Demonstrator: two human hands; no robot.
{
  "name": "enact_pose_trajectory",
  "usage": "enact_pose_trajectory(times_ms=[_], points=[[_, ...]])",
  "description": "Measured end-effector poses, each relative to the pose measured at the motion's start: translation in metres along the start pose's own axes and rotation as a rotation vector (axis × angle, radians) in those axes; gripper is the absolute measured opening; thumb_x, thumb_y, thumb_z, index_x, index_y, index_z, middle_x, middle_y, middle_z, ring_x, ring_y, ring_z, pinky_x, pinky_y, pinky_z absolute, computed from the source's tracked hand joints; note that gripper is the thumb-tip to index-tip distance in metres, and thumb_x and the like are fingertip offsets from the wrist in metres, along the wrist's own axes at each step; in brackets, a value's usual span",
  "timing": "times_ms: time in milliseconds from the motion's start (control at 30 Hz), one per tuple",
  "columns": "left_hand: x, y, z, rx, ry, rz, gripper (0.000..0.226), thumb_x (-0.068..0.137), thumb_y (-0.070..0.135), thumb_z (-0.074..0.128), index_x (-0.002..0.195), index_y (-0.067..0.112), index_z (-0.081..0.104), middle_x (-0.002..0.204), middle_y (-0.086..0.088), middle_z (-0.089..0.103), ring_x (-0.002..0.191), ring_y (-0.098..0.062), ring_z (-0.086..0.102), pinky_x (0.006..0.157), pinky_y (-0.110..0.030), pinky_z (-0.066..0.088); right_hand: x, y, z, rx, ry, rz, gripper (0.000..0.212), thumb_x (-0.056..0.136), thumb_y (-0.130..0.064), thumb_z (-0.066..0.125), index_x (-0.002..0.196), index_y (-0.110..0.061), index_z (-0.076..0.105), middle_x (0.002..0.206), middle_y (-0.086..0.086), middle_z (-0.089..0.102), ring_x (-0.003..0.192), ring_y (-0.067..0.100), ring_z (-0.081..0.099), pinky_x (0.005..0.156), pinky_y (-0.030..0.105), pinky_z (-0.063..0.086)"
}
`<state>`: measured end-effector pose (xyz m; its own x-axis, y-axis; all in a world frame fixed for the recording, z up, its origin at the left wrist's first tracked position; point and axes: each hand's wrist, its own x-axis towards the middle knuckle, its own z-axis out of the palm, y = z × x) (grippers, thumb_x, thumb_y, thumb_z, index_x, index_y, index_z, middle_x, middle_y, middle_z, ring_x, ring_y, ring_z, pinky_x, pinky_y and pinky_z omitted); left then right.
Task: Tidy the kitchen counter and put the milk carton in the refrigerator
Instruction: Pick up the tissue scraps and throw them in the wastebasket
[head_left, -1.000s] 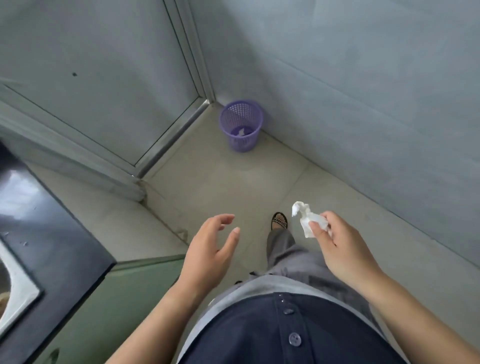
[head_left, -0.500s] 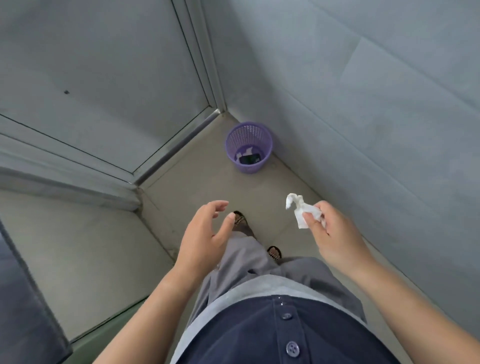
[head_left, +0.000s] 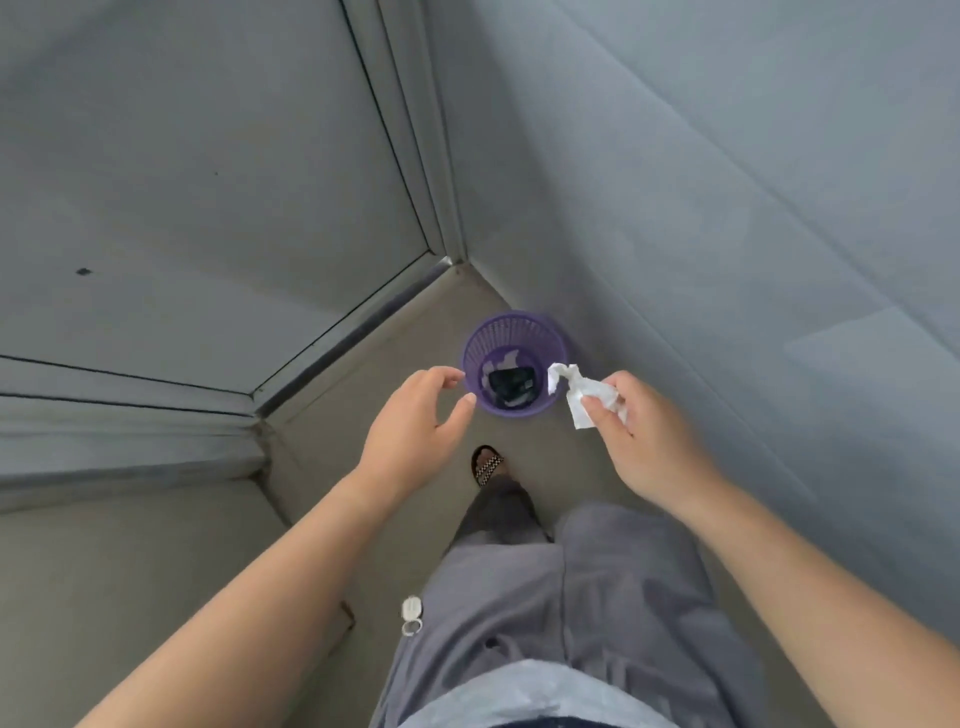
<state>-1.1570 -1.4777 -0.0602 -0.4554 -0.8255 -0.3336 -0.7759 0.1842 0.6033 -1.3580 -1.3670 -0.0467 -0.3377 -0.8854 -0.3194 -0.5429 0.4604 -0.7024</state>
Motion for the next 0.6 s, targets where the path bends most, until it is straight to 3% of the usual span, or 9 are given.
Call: enact_pose_trajectory(times_ms=[233,367,500,600], points=[[0.132,-0.069,0.043,0.039,-0.077,-0.158,0.034,0.091,0.035,0.049,0.118,0.015,0.055,0.117,-0.003,0.060,0.107,-0.019,0.056,0.087,-0.029,0.041,0.133,0.050,0.054,-0.078,-0.073,0.057,0.020,0.095,-0.029,0.045,0.091,-0.010,0.051,0.081,0.000,0.051,0.068,0.016,0.044,0.050,0.014,0.028],[0.193,-0.127,0.098,-0.055,-0.050,-0.329,0.032,0.091,0.030,0.050,0.119,0.014,0.054,0.117,-0.007,0.059,0.107,-0.025,0.056,0.086,-0.029,0.040,0.193,0.099,0.111,-0.114,-0.138,0.065,0.022,0.094,-0.028,0.046,0.095,-0.007,0.053,0.088,0.002,0.053,0.075,0.019,0.046,0.055,0.030,0.023],[0.226,-0.182,0.163,-0.062,0.039,-0.329,0.037,0.091,0.026,0.050,0.127,0.021,0.048,0.128,-0.010,0.048,0.112,-0.024,0.050,0.086,-0.025,0.036,0.239,0.158,0.170,-0.127,-0.174,0.096,0.023,0.093,-0.028,0.049,0.101,-0.007,0.053,0.094,0.006,0.053,0.081,0.021,0.048,0.061,0.028,0.027],[0.249,-0.223,0.219,-0.057,0.008,-0.313,0.042,0.092,0.025,0.050,0.134,0.021,0.044,0.133,-0.013,0.045,0.117,-0.026,0.048,0.089,-0.025,0.035,0.269,0.209,0.213,-0.155,-0.224,0.136,0.023,0.094,-0.029,0.048,0.102,-0.008,0.053,0.094,0.005,0.052,0.079,0.019,0.046,0.062,0.028,0.028]])
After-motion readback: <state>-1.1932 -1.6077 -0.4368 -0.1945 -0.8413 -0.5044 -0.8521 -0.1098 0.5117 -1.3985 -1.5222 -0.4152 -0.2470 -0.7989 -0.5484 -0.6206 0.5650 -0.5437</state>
